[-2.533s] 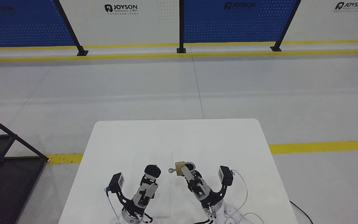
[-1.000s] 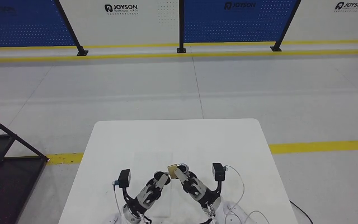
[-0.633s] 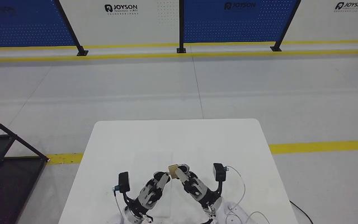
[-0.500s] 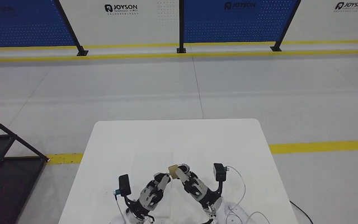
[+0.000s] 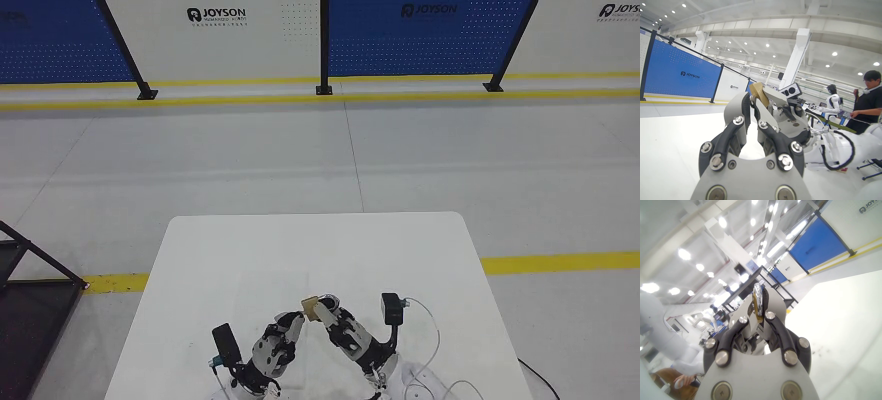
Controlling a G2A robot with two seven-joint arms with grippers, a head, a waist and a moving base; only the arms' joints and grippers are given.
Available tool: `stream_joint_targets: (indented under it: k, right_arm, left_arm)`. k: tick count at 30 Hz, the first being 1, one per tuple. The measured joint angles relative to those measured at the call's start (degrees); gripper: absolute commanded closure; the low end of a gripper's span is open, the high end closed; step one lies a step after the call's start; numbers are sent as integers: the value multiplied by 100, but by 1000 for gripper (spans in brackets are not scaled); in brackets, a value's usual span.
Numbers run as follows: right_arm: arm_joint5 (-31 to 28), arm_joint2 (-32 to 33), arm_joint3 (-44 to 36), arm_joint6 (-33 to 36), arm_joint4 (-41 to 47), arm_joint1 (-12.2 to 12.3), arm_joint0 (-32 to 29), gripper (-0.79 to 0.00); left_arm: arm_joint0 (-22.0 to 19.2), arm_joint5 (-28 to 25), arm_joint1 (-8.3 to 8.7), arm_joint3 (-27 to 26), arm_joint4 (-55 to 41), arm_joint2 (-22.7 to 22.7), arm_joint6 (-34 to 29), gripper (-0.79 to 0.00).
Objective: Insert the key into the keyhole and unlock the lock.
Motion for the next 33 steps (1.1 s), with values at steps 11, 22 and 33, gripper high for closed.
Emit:
stream_joint_targets:
  k: [11, 22, 33]
  right_arm:
    - [-55, 49, -47, -148, -309, 29, -76, 0]
    - [-274, 130, -24, -239, -294, 64, -100, 0]
    - [-743, 337, 37, -44, -441, 155, -89, 0]
  left_arm:
    - [-53, 125, 12, 55, 61, 135, 92, -22]
    - [107, -1059, 106, -184, -1103, 44, -680, -785]
    - [216, -2445, 550, -387, -4205, -139, -3698, -785]
